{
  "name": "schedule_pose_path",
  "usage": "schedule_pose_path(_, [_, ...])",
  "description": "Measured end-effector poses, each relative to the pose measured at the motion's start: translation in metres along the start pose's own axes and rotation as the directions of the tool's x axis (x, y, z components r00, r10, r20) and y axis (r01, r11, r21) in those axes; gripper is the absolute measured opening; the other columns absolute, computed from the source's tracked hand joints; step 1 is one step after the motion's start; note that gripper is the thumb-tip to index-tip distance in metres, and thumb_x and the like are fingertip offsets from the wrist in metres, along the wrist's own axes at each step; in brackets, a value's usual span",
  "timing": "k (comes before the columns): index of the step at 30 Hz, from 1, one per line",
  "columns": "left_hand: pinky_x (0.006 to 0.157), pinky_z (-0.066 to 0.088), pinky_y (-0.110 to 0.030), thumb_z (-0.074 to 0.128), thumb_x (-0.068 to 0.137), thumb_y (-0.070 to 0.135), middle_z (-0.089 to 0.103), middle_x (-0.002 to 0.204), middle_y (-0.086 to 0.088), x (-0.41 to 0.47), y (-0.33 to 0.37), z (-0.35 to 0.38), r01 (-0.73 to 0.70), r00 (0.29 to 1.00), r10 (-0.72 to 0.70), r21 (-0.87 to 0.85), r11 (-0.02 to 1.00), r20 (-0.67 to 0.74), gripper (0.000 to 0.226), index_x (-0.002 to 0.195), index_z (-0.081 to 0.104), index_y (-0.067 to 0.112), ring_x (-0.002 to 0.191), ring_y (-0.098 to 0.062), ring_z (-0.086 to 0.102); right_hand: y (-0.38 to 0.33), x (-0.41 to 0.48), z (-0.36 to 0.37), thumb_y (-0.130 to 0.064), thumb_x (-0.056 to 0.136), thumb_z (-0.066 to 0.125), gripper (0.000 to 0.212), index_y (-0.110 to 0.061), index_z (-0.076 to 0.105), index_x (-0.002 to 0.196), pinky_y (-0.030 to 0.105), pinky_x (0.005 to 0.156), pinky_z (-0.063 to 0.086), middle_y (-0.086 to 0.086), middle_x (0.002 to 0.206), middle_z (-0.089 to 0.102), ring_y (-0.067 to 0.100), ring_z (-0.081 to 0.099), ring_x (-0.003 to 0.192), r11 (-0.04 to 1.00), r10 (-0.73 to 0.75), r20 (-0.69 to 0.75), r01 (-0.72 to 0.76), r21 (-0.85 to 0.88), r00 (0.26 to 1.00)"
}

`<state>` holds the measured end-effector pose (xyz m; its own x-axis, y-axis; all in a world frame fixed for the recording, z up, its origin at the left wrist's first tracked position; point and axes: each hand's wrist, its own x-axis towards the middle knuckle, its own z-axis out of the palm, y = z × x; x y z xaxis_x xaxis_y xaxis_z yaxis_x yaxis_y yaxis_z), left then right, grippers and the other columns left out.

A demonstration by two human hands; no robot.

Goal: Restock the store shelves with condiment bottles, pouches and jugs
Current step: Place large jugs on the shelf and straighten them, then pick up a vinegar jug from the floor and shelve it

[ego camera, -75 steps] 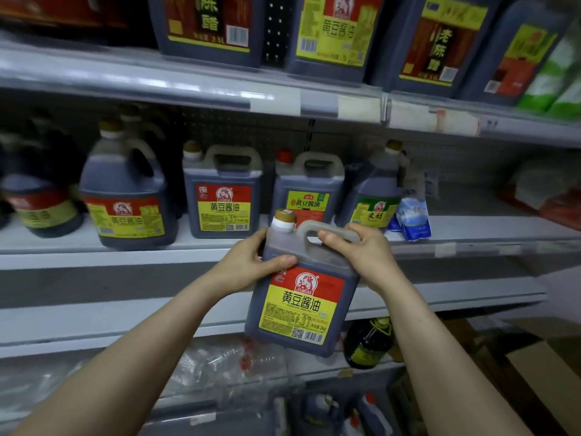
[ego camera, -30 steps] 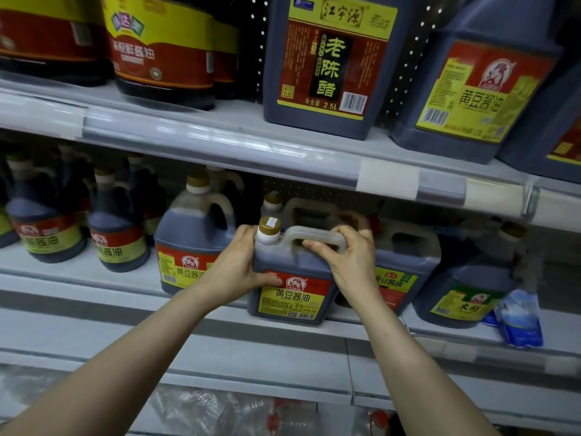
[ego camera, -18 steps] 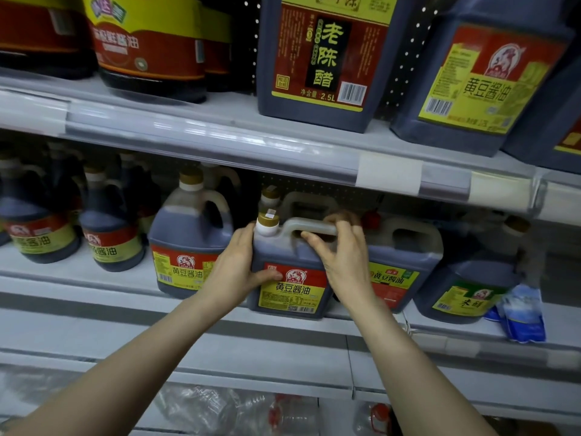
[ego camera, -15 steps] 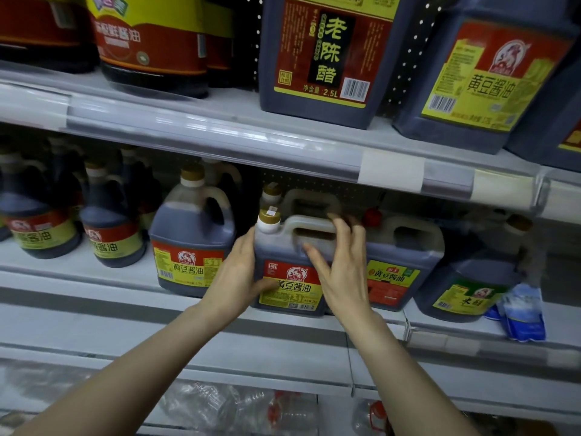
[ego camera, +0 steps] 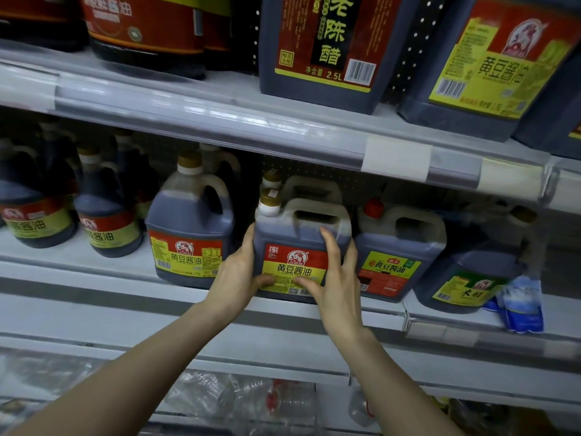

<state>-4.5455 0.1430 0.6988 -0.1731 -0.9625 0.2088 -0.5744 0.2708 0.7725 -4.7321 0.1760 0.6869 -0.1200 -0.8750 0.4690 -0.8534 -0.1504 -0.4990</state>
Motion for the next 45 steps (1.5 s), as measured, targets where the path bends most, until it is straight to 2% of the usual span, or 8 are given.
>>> schedule_pose_path(6, [0.103,0.049,-0.047,0.078,0.082,0.01,0.059,0.137,-0.005,0.007,-0.002,0.008,0.029,0.999,-0.031,-0.041,0.999,-0.033,0.099,0.155,0.013,0.026,0.122,-0.027,0.06,0.0,0.014,0.002,-0.031,0.082,0.082,0.1,-0.053,0.006,0.144,0.046,0.096,0.053,0.016,0.151,0.029,0.034,0.055,0.126,1.0,0.024,0.03,-0.024,0.001,0.999])
schedule_pose_path(16, [0.1,0.048,-0.047,0.076,0.085,0.012,0.058,0.137,-0.013,0.016,-0.007,0.023,0.076,0.993,-0.073,0.025,0.997,-0.098,0.093,0.155,0.015,0.017,0.121,-0.032,0.06,-0.004,0.024,0.01,-0.035,0.084,0.08,0.095,-0.048,0.006,0.141,0.04,0.092,0.054,0.019,0.151,0.027,0.035,0.06,0.118,0.992,0.07,0.035,-0.066,-0.108,0.997])
schedule_pose_path(22, [0.098,0.048,-0.048,0.075,0.086,0.011,0.055,0.14,-0.017,0.023,-0.009,0.023,0.068,0.991,-0.06,0.07,0.995,-0.116,0.09,0.154,0.016,0.014,0.121,-0.038,0.058,-0.01,0.029,0.011,-0.037,0.087,0.076,0.09,-0.035,0.016,0.155,0.039,0.089,0.055,0.021,0.154,0.023,0.034,0.062,0.113,0.981,0.105,0.064,-0.093,-0.171,0.992])
schedule_pose_path(28, [0.104,0.043,-0.054,0.071,0.089,0.011,0.045,0.149,-0.015,0.002,-0.007,0.032,0.127,0.987,-0.117,0.082,0.989,-0.11,0.091,0.156,0.009,0.013,0.131,-0.038,0.049,-0.006,0.013,-0.009,-0.004,0.093,0.067,0.101,-0.039,-0.001,0.159,0.043,0.089,0.056,0.019,0.163,0.012,0.036,0.063,0.113,0.975,0.013,0.152,0.02,-0.219,0.988])
schedule_pose_path(32, [0.115,0.03,-0.044,0.07,0.09,0.01,0.014,0.163,-0.019,-0.03,0.007,0.054,0.13,0.988,-0.117,0.139,0.982,-0.101,0.098,0.157,-0.001,0.003,0.148,-0.036,0.024,0.018,-0.019,-0.034,0.01,0.089,0.063,0.11,-0.039,-0.005,0.159,0.042,0.086,0.057,0.014,0.167,0.006,0.037,0.061,0.116,0.964,-0.031,0.189,0.079,-0.253,0.982])
schedule_pose_path(34, [0.114,0.032,-0.045,0.069,0.092,0.013,0.007,0.165,-0.018,-0.05,0.02,0.07,0.12,0.991,-0.106,0.171,0.978,-0.085,0.097,0.156,-0.002,0.002,0.15,-0.034,0.017,0.037,-0.041,-0.048,0.012,0.087,0.064,0.11,-0.038,-0.002,0.16,0.041,0.084,0.055,0.013,0.167,0.009,0.037,0.06,0.117,0.962,-0.028,0.208,0.083,-0.26,0.978])
schedule_pose_path(37, [0.115,0.031,-0.042,0.069,0.092,0.014,0.015,0.164,-0.015,-0.079,0.042,0.095,0.065,0.997,-0.055,0.172,0.983,-0.062,0.09,0.157,0.008,0.002,0.151,-0.029,0.016,0.066,-0.073,-0.074,0.016,0.086,0.06,0.107,-0.037,0.005,0.16,0.043,0.084,0.052,0.011,0.166,0.015,0.039,0.058,0.118,0.963,-0.011,0.224,0.07,-0.259,0.975])
schedule_pose_path(45, [0.105,0.038,-0.039,0.07,0.09,0.014,0.05,0.144,-0.013,-0.174,0.11,0.191,-0.085,0.991,0.069,0.146,0.986,0.112,0.061,0.145,0.044,0.007,0.133,-0.031,0.047,0.153,-0.185,-0.166,0.007,0.091,0.06,0.087,-0.029,0.021,0.159,0.047,0.093,0.051,0.011,0.159,0.033,0.038,0.056,0.122,0.977,0.032,0.22,0.015,-0.212,0.975])
